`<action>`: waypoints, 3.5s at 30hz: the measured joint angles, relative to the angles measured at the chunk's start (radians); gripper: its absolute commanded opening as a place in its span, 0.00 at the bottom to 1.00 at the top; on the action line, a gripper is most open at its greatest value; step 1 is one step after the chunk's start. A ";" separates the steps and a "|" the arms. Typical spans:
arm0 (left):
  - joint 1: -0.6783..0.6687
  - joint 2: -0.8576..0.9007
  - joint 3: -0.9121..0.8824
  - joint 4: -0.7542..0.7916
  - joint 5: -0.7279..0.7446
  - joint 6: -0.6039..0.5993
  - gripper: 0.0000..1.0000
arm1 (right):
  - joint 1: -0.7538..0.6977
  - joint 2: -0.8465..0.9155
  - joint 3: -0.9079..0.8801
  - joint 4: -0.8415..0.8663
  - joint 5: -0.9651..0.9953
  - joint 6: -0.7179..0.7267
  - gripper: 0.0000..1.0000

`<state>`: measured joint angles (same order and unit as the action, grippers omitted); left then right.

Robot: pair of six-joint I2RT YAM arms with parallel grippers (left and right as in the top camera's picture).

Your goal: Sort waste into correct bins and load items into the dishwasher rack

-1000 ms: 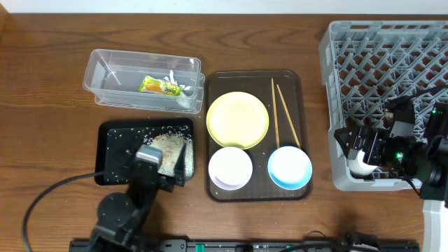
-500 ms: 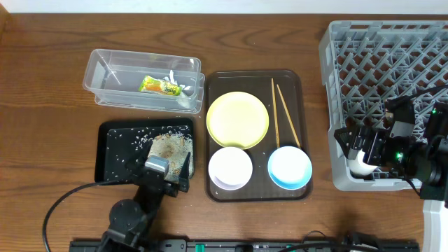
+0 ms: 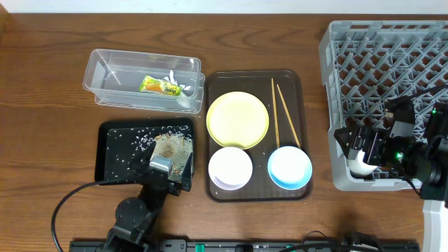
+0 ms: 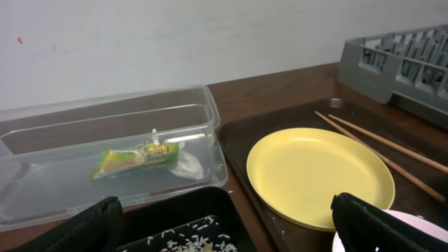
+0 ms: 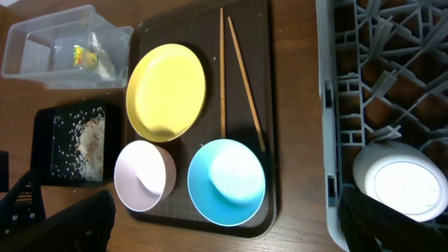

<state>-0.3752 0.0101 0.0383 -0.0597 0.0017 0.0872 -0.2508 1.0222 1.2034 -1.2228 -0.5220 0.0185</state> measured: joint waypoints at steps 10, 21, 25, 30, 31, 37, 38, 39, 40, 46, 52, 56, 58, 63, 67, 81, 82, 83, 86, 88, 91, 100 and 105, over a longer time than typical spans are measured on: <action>0.000 0.000 -0.001 0.002 0.000 0.000 0.96 | 0.000 0.000 0.000 0.000 0.000 0.000 0.99; 0.000 0.000 -0.001 0.002 0.000 0.000 0.96 | 0.000 0.000 0.000 0.013 0.027 0.000 0.99; 0.000 0.000 -0.001 0.002 0.000 0.000 0.96 | 0.000 0.000 0.000 0.044 0.072 0.004 0.99; 0.000 0.000 -0.001 0.002 0.000 0.000 0.96 | 0.000 0.000 0.000 0.108 0.082 0.033 0.99; 0.000 0.000 -0.001 0.002 0.000 0.000 0.96 | 0.000 0.000 0.000 0.125 0.067 0.050 0.99; 0.000 0.000 -0.001 0.002 0.000 0.000 0.96 | 0.127 0.016 0.000 0.078 -0.060 0.066 0.82; 0.000 0.000 -0.001 0.002 0.000 0.000 0.96 | 0.162 0.019 -0.001 0.066 -0.065 0.061 0.82; 0.000 0.000 -0.001 0.002 0.000 0.000 0.96 | 0.212 0.024 -0.002 0.056 -0.055 0.067 0.81; 0.000 0.000 -0.001 0.002 0.000 0.000 0.96 | 0.265 0.027 -0.007 0.049 -0.040 0.074 0.81; 0.000 0.000 -0.001 0.003 0.001 0.000 0.97 | 0.527 0.031 -0.134 0.091 0.134 0.200 0.76; 0.000 0.000 -0.002 0.005 0.001 0.000 0.96 | 0.642 0.080 -0.241 0.256 0.284 0.282 0.64; 0.000 0.000 -0.003 0.005 0.001 0.000 0.97 | 0.676 0.174 -0.235 0.365 0.317 0.288 0.66; 0.000 0.000 -0.003 0.005 0.001 0.000 0.97 | 0.680 0.261 -0.211 0.388 0.336 0.283 0.69; 0.000 0.000 -0.003 0.005 0.003 0.000 0.96 | 0.647 0.507 -0.081 0.411 0.402 0.266 0.68; 0.000 0.000 -0.003 0.005 0.003 0.000 0.97 | 0.609 0.641 0.010 0.444 0.442 0.257 0.56; 0.000 0.000 -0.003 0.006 0.003 0.000 0.97 | 0.608 0.907 0.034 0.622 0.464 0.259 0.27; 0.000 0.000 -0.003 0.005 0.003 0.000 0.96 | 0.608 0.920 0.034 0.625 0.464 0.259 0.24; 0.000 0.000 -0.003 0.006 0.003 0.000 0.96 | 0.608 0.933 0.034 0.628 0.465 0.262 0.20; 0.000 0.000 -0.003 0.005 0.003 0.000 0.96 | 0.608 0.943 0.040 0.636 0.467 0.269 0.02; 0.000 0.000 -0.003 0.006 0.003 0.000 0.96 | 0.612 0.947 0.041 0.636 0.467 0.273 0.01; 0.000 0.000 -0.003 0.005 0.003 0.000 0.97 | 0.617 0.947 0.045 0.632 0.466 0.277 0.01; 0.000 0.000 -0.003 0.006 0.003 0.000 0.96 | 0.598 0.800 0.047 0.533 0.457 0.275 0.01; 0.000 0.000 -0.003 0.006 0.003 0.000 0.97 | 0.521 0.561 0.078 0.493 0.459 0.233 0.01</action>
<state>-0.3752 0.0105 0.0357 -0.0540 0.0051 0.0868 0.2699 1.5833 1.2816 -0.7296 -0.0635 0.2512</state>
